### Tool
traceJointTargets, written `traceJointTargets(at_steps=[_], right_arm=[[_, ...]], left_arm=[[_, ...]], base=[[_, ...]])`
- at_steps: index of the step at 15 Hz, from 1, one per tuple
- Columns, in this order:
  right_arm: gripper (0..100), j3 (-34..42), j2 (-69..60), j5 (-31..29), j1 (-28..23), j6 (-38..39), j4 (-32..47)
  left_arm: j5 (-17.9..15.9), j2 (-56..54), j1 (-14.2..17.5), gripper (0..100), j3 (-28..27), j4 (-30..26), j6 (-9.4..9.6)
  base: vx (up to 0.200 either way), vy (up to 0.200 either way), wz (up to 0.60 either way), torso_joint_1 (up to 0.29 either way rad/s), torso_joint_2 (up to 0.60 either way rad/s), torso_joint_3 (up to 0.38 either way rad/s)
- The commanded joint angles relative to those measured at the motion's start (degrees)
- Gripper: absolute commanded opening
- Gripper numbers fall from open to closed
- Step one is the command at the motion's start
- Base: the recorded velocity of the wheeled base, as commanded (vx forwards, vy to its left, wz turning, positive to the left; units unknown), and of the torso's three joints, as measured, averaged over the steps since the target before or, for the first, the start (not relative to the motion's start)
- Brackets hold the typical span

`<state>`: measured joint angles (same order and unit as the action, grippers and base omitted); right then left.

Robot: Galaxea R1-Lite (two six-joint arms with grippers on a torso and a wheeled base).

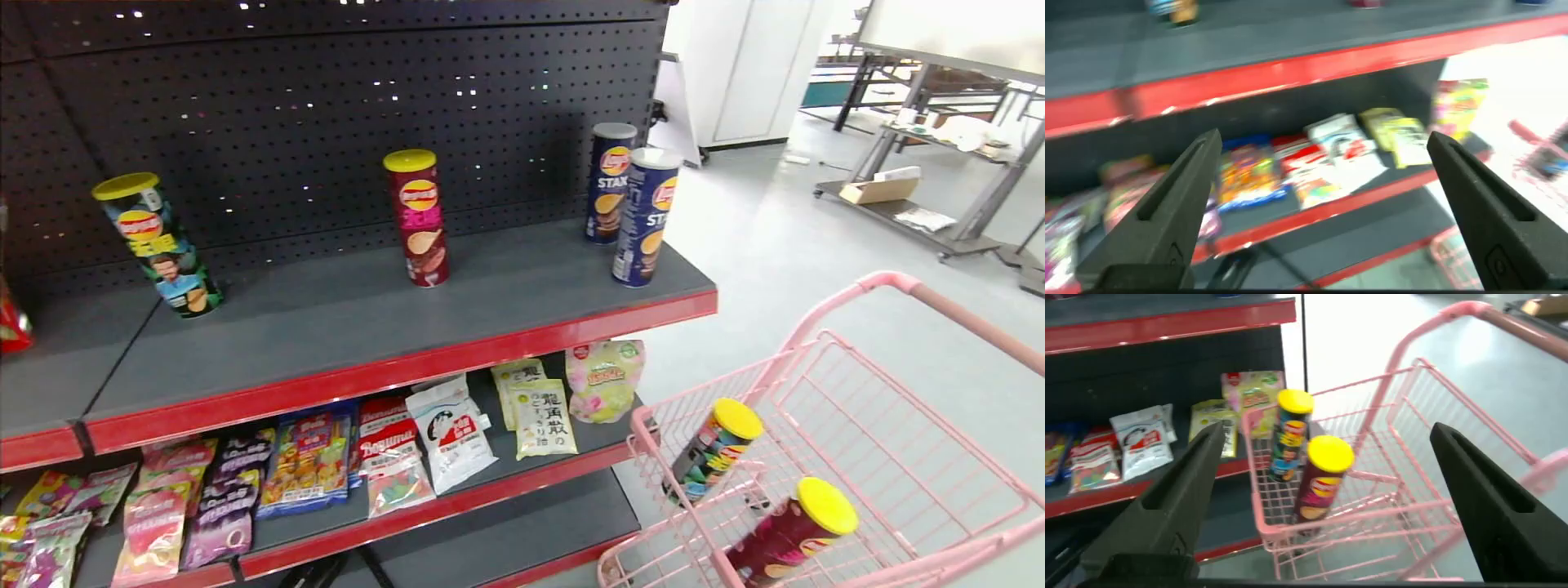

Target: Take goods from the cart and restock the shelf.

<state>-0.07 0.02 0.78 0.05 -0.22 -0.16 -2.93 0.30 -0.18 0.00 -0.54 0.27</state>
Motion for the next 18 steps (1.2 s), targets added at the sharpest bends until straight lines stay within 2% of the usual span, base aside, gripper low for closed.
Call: traceJointTargets(at_steps=[1, 8, 13, 18], right_arm=[[100, 0.07, 0.06, 0.01, 0.04, -0.04, -0.02], [100, -0.01, 0.06, 0.01, 0.04, 0.04, -0.02], [100, 0.07, 0.06, -0.08, 0.04, 0.13, -0.02], [100, 0.07, 0.06, -0.08, 0.04, 0.13, -0.02]], left_arm=[[-0.06, 0.05, 0.01, 100, 0.00, 0.01, 0.00], [0.03, 0.05, 0.01, 100, 0.00, 0.01, 0.00], [-0.06, 0.05, 0.01, 100, 0.00, 0.01, 0.00], [-0.06, 0.05, 0.01, 100, 0.00, 0.01, 0.00]], base=[[0.000, 0.000, -0.60, 0.002, 0.01, 0.002], [0.000, 0.000, -0.60, 0.000, 0.00, 0.000], [0.000, 0.000, 0.00, -0.012, 0.02, 0.022], [0.000, 0.000, 0.00, -0.137, 0.33, 0.189]])
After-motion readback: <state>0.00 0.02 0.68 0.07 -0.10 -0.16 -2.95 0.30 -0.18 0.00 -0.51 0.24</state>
